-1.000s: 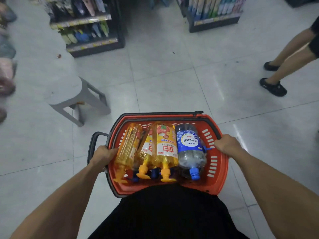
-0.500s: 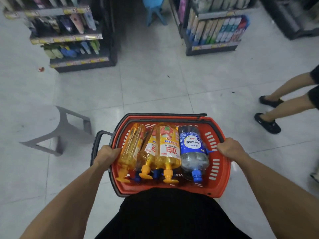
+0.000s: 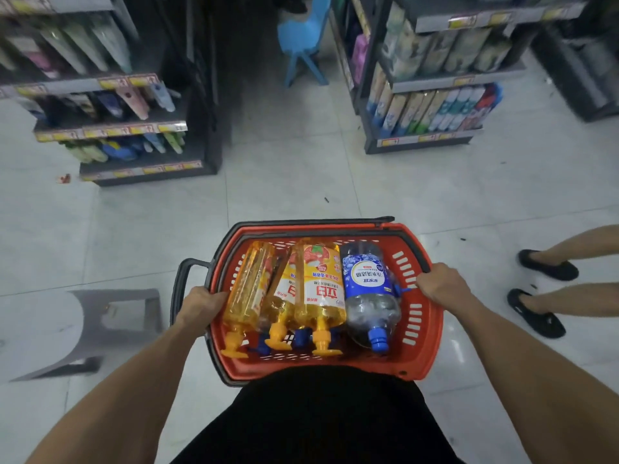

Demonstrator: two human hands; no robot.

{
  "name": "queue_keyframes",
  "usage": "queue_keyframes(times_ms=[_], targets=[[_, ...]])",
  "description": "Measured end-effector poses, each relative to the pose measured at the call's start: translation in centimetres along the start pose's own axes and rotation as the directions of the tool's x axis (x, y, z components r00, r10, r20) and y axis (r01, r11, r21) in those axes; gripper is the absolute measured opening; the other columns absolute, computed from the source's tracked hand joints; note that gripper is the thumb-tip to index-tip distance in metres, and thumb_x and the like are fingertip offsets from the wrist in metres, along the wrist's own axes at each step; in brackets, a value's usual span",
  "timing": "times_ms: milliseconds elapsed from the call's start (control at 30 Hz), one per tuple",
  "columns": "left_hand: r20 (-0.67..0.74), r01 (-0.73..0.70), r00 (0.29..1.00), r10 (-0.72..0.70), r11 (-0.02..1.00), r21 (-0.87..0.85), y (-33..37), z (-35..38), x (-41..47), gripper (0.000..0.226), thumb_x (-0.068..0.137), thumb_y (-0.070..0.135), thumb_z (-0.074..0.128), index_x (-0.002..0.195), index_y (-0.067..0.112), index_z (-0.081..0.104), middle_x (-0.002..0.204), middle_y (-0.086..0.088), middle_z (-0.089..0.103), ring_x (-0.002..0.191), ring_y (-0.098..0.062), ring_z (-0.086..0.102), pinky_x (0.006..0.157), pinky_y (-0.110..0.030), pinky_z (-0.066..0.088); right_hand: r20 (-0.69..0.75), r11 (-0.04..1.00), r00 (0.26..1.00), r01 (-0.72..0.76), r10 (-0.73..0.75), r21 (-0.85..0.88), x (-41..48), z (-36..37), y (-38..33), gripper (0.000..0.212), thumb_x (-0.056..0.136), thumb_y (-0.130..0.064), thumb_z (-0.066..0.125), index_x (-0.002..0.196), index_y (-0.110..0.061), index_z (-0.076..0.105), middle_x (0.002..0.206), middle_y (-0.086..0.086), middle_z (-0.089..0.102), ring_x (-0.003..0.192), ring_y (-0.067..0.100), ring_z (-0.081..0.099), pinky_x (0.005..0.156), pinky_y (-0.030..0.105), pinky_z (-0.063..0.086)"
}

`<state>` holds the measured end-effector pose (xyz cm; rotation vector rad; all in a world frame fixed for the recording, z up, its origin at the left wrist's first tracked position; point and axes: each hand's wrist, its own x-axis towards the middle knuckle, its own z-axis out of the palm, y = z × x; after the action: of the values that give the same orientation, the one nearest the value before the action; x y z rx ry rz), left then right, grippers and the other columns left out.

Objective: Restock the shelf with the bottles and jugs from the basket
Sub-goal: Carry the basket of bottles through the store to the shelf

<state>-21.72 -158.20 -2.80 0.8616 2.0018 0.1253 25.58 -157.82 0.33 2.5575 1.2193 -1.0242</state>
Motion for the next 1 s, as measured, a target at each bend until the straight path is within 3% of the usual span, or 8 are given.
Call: queue_keyframes(times_ms=[100,200,300,400,533,667,800,1000], targets=[[-0.05,0.007,0.999,-0.007,1.0,-0.007,7.7,0.0,4.5,0.033,0.092,0.023,0.068,0.107,-0.007,0.067,0.076,-0.008,0.065,0.068,-0.023,0.066,0.054,-0.027,0.053,0.002,0.998,0.998,0.058,-0.058,-0.014,7.8,-4.2,-4.9,0.039,0.094,-0.033,0.055,0.119,-0.006,0.066,0.115,0.019,0.07,0.08,0.03,0.057,0.08,0.035,0.051],[-0.072,0.043,0.996,-0.045,0.999,-0.033,15.4,-1.1,7.9,0.027,0.095,0.021,0.066,0.106,-0.004,0.065,0.08,-0.011,0.066,0.068,-0.023,0.066,0.049,-0.026,0.05,0.027,0.996,0.996,0.09,-0.09,0.002,14.6,-9.2,-10.5,0.037,0.092,-0.031,0.056,0.116,-0.005,0.067,0.108,0.019,0.069,0.08,0.032,0.058,0.08,0.037,0.054],[-0.1,0.078,0.992,-0.083,0.996,-0.051,20.2,-2.1,10.8,0.04,0.092,0.025,0.068,0.115,-0.006,0.066,0.094,-0.017,0.07,0.077,-0.03,0.07,0.063,-0.035,0.06,0.046,0.992,0.992,0.118,-0.116,-0.049,19.4,-13.7,-15.6,0.031,0.092,-0.029,0.058,0.111,-0.007,0.066,0.105,0.018,0.069,0.08,0.034,0.062,0.078,0.035,0.052],[-0.122,0.099,0.987,-0.108,0.992,-0.076,24.7,-3.9,13.5,0.041,0.089,0.029,0.07,0.114,-0.004,0.069,0.097,-0.019,0.072,0.085,-0.035,0.071,0.08,-0.046,0.063,0.053,0.99,0.991,0.129,-0.126,-0.057,23.4,-17.5,-20.8,0.031,0.094,-0.034,0.058,0.111,-0.01,0.064,0.092,0.01,0.063,0.063,0.023,0.059,0.073,0.034,0.055],[-0.116,0.126,0.983,-0.144,0.981,-0.146,29.2,-5.9,17.9,0.048,0.078,0.038,0.073,0.109,0.001,0.073,0.089,-0.015,0.074,0.081,-0.034,0.073,0.079,-0.048,0.064,0.099,0.989,0.988,0.123,-0.115,-0.087,28.6,-20.9,-27.6,0.036,0.095,-0.038,0.059,0.117,-0.009,0.064,0.089,0.008,0.064,0.061,0.019,0.061,0.068,0.032,0.056],[-0.132,0.148,0.975,-0.178,0.966,-0.214,33.9,-7.3,23.4,0.039,0.087,0.029,0.074,0.109,-0.003,0.071,0.085,-0.013,0.072,0.079,-0.032,0.072,0.077,-0.045,0.064,0.082,0.97,0.98,0.193,-0.182,-0.145,35.2,-22.7,-35.9,0.034,0.093,-0.036,0.057,0.113,-0.012,0.067,0.088,0.006,0.063,0.06,0.016,0.056,0.069,0.03,0.051],[-0.158,0.103,0.977,-0.142,0.967,-0.231,40.6,-10.0,31.0,0.037,0.091,0.03,0.072,0.106,-0.003,0.067,0.076,-0.007,0.062,0.07,-0.024,0.061,0.073,-0.037,0.057,0.075,0.961,0.977,0.21,-0.199,-0.18,42.4,-25.2,-44.8,0.037,0.088,-0.034,0.055,0.112,-0.01,0.07,0.112,0.015,0.071,0.092,0.033,0.067,0.085,0.036,0.054],[-0.178,0.14,0.968,-0.179,0.967,-0.211,50.6,-14.7,38.4,0.044,0.091,0.03,0.072,0.115,-0.006,0.067,0.092,-0.019,0.065,0.07,-0.026,0.059,0.068,-0.035,0.053,0.088,0.953,0.974,0.223,-0.209,-0.203,50.0,-31.3,-55.4,0.037,0.083,-0.035,0.062,0.105,-0.006,0.07,0.099,0.014,0.069,0.09,0.034,0.067,0.075,0.033,0.051]])
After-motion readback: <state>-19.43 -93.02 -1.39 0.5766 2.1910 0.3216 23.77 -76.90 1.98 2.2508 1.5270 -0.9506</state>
